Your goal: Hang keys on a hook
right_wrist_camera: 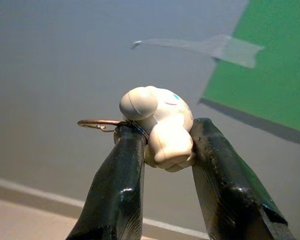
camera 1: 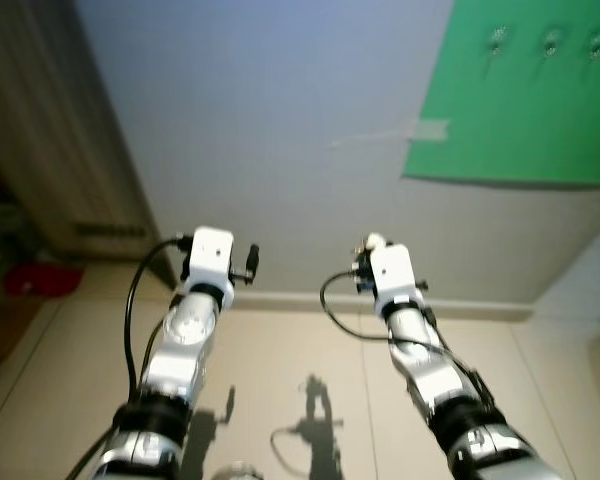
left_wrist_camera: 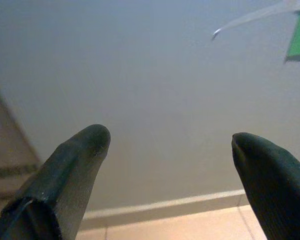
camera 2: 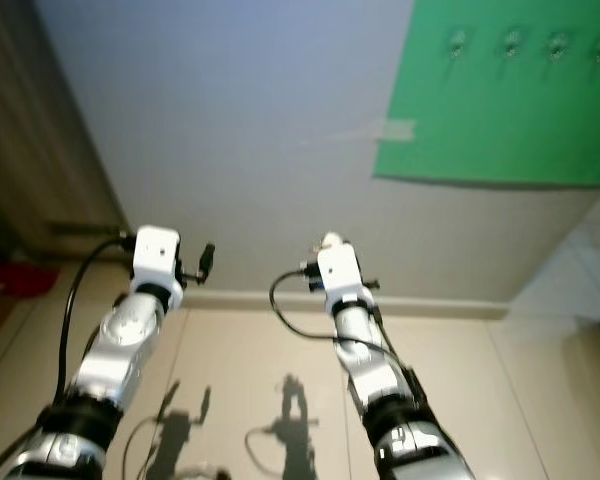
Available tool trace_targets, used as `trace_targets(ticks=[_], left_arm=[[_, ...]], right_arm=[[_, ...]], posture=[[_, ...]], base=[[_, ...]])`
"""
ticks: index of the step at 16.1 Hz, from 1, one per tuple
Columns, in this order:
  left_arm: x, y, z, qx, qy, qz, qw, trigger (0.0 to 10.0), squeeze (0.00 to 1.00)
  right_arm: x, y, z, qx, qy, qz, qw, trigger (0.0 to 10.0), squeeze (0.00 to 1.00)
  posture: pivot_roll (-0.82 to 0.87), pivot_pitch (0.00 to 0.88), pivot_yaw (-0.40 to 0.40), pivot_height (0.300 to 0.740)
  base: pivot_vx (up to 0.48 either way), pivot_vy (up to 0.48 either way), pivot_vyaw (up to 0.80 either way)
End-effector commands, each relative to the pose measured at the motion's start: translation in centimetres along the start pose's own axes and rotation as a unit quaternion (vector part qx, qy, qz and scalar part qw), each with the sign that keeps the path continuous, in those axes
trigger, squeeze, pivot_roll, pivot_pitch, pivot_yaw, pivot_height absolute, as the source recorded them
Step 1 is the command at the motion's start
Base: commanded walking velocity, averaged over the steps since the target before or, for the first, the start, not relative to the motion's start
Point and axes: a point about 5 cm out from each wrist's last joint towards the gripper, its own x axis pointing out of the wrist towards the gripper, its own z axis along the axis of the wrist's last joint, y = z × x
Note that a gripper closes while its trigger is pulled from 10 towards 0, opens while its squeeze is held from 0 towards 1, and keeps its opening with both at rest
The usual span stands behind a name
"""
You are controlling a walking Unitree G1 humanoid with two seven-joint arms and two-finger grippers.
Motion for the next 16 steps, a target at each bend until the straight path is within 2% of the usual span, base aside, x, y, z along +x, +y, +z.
trace_targets(ticks=[1, 5, 8, 16], left_arm=[[0.46, -0.13, 0.99, 0.001, -0.015, -0.009, 1.0, 10.0, 0.0], [0.61, -0.14, 1.16, 0.001, -0.018, -0.013, 1.0, 10.0, 0.0], [0.66, -1.0, 1.64, -0.001, -0.033, -0.035, 0.999, 10.0, 0.0], [0.86, -0.86, 1.67, -0.009, -0.034, -0.027, 0.999, 10.0, 0.0]], right_arm=[[0.01, -0.04, 0.08, -0.003, -0.004, 0.0, 1.0, 10.0, 0.0], [0.11, 0.12, -0.02, 0.004, 0.004, 0.001, 1.0, 10.0, 0.0], [0.18, 0.18, -0.09, 0.0, 0.007, 0.005, 1.0, 10.0, 0.0], [0.24, 0.2, -0.39, -0.008, 0.014, 0.013, 1.0, 10.0, 0.0]], posture=[[-0.03, 0.0, 0.024, 0.74], [-0.03, 0.0, 0.027, 0.74], [-0.02, 0.0, 0.018, 0.74], [-0.02, 0.0, 0.018, 0.74]], base=[[0.45, 0.0, 0.0], [0.451, 0.0, 0.0], [0.453, 0.0, 0.0], [0.442, 0.0, 0.0]])
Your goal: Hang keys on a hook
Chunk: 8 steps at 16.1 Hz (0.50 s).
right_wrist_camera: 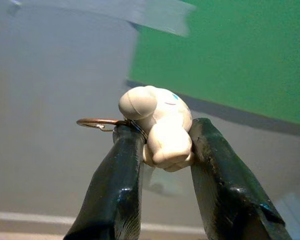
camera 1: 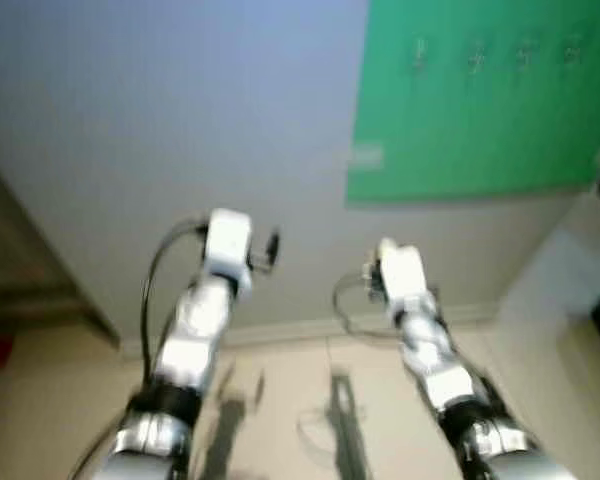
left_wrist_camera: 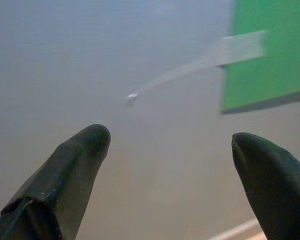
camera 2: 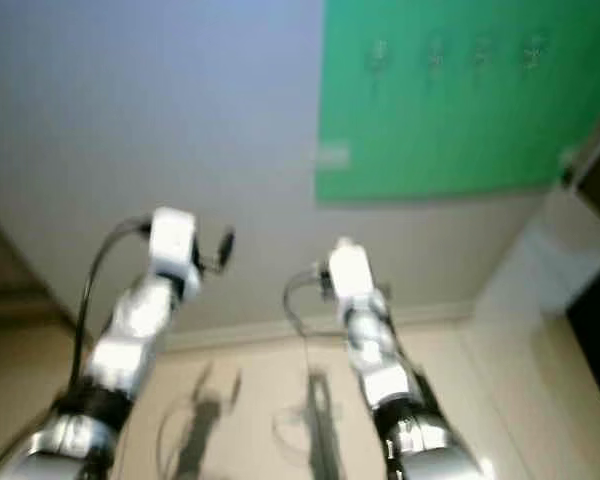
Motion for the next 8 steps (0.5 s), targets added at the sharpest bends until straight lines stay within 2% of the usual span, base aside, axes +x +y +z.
trace_targets(ticks=[1, 8], left_arm=[[-0.09, 0.61, -0.24, -0.002, 0.005, 0.012, 1.0, 10.0, 0.0], [-0.01, 0.89, -0.25, -0.011, 0.004, 0.023, 1.0, 10.0, 0.0]], right_arm=[[0.34, 0.48, 0.82, -0.002, -0.015, 0.009, 1.0, 10.0, 0.0], [0.29, 0.48, 0.61, -0.002, -0.01, 0.008, 1.0, 10.0, 0.0]], posture=[[-0.03, 0.0, 0.018, 0.74], [-0.03, 0.0, 0.018, 0.74]], base=[[0.442, 0.0, 0.0], [0.441, 0.0, 0.0]])
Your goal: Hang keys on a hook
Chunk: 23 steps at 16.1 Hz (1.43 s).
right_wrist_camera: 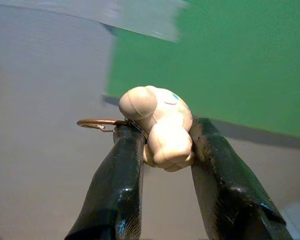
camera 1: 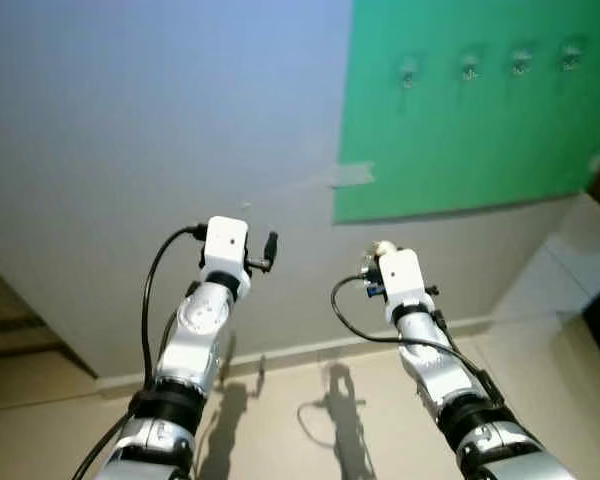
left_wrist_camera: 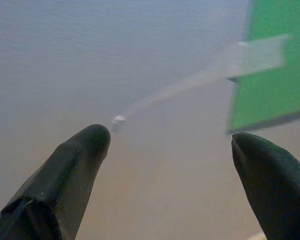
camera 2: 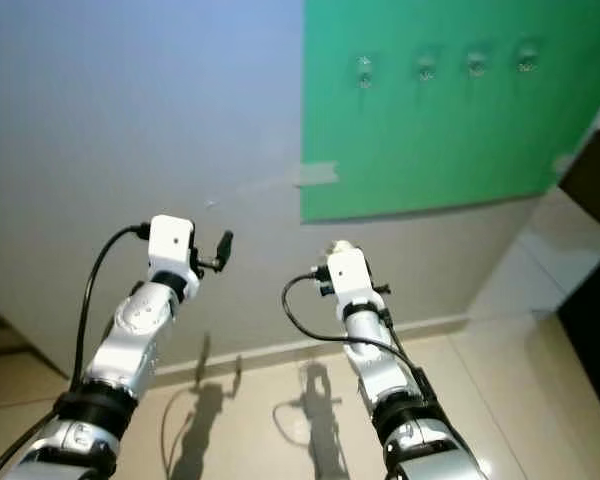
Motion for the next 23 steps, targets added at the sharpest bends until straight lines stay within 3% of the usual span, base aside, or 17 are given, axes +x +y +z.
trace_targets(ticks=[1, 5, 13, 23], left_arm=[[-0.05, 0.96, -0.15, 0.011, 0.006, 0.015, 1.0, 10.0, 0.0], [-0.05, 1.07, -0.13, 0.033, 0.007, 0.021, 0.999, 10.0, 0.0], [-0.19, 0.92, -0.42, 0.045, 0.012, 0.018, 0.999, 10.0, 0.0], [-0.31, 1.32, -0.5, 0.043, 0.015, 0.025, 0.999, 10.0, 0.0]], right_arm=[[0.15, 0.85, 0.67, 0.006, -0.011, 0.01, 1.0, 10.0, 0.0], [0.06, 0.84, 0.46, 0.005, -0.007, 0.01, 1.0, 10.0, 0.0], [-0.16, 0.99, 0.5, 0.007, -0.016, 0.01, 1.0, 10.0, 0.0], [-0.26, 1.27, 0.47, 0.003, -0.016, 0.016, 1.0, 10.0, 0.0]], posture=[[-0.03, 0.0, 0.018, 0.74], [-0.03, 0.0, 0.02, 0.74], [-0.04, 0.0, 0.023, 0.74], [-0.03, 0.0, 0.02, 0.74]], base=[[0.431, 0.0, 0.0], [0.0, 0.0, 0.0], [0.0, -0.446, 0.0], [0.297, -0.374, 0.0]])
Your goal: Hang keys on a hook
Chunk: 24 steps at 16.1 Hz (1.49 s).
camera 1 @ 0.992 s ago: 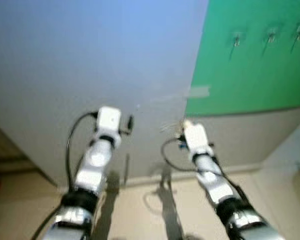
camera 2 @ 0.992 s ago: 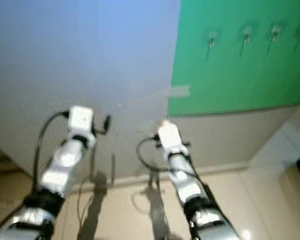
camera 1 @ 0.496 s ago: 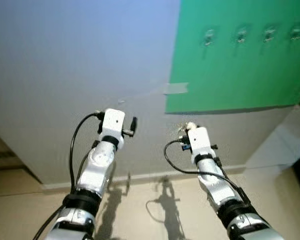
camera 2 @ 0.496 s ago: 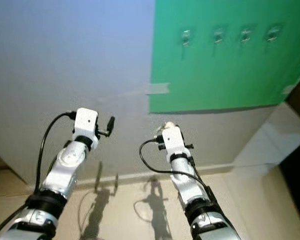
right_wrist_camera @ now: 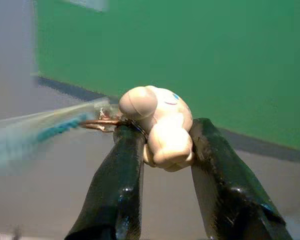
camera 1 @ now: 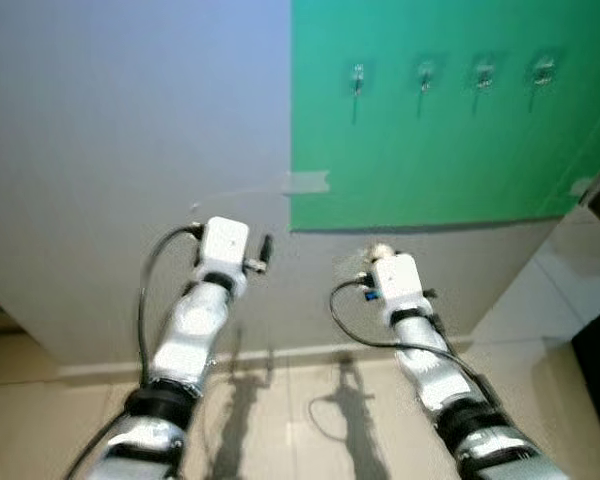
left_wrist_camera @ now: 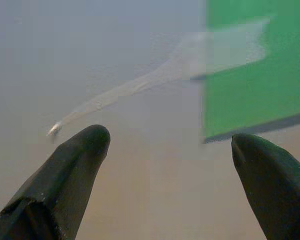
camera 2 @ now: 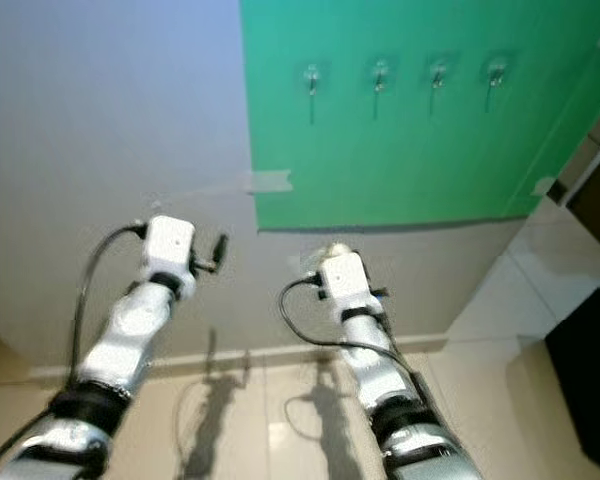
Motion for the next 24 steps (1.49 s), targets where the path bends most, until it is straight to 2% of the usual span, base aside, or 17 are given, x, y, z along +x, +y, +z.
trace_targets(ticks=[1, 6, 9, 10, 13, 15, 17, 21, 24], left_arm=[[0.3, -0.5, 0.8, -0.003, -0.012, -0.004, 1.0, 10.0, 0.0], [0.4, -0.8, 0.9, -0.001, -0.018, -0.01, 1.0, 10.0, 0.0], [0.3, -1.1, 1.3, -0.015, -0.033, -0.018, 0.999, 10.0, 0.0], [-0.3, -1.1, 2.1, -0.023, -0.063, -0.033, 0.997, 10.0, 0.0], [-1.2, -1.2, 3.1, -0.021, -0.097, -0.073, 0.992, 10.0, 0.0], [-1.3, -1.0, 3.3, -0.031, -0.102, -0.089, 0.99, 10.0, 0.0], [-1.4, -0.8, 3.1, -0.034, -0.097, -0.093, 0.99, 10.0, 0.0], [-1.4, -0.8, 2.9, -0.028, -0.092, -0.087, 0.992, 10.0, 0.0], [-1.4, -1.1, 2.7, -0.024, -0.085, -0.071, 0.994, 10.0, 0.0]], right_arm=[[0.2, -0.7, 0.2, -0.007, -0.006, -0.006, 1.0, 10.0, 0.0], [0.2, -0.7, 0.1, -0.011, -0.003, -0.004, 1.0, 10.0, 0.0], [0.2, -0.8, 0.1, -0.011, -0.003, -0.003, 1.0, 10.0, 0.0], [0.1, -2.1, 1.0, -0.001, -0.042, -0.028, 0.999, 10.0, 0.0], [-0.3, -3.2, 2.4, -0.005, -0.093, -0.034, 0.995, 10.0, 0.0], [0.1, -3.7, 3.7, -0.019, -0.117, -0.023, 0.993, 10.0, 0.0], [1.1, -4.8, 6.8, -0.021, -0.157, -0.005, 0.987, 10.0, 0.0], [2.2, -6.2, 8.7, -0.022, -0.166, 0.01, 0.986, 10.0, 0.0], [2.2, -5.8, 8.6, -0.026, -0.159, 0.024, 0.987, 10.0, 0.0]], posture=[[-0.03, 0.0, 0.02, 0.74], [-0.03, 0.0, 0.019, 0.74], [-0.03, 0.0, 0.016, 0.74], [-0.02, 0.0, 0.012, 0.74], [-0.02, 0.0, 0.011, 0.74], [-0.02, 0.0, 0.014, 0.74], [-0.03, 0.0, 0.007, 0.74], [-0.02, 0.0, -0.006, 0.74], [-0.02, 0.0, -0.02, 0.74]], base=[[0.307, -0.368, 0.0], [0.3, -0.371, 0.0], [0.0, -0.457, 0.0], [0.0, -0.48, 0.0], [0.0, -0.48, 0.0], [0.0, 0.0, 0.0], [0.0, 0.0, 0.0], [0.0, 0.0, 0.0], [0.0, 0.0, 0.0]])
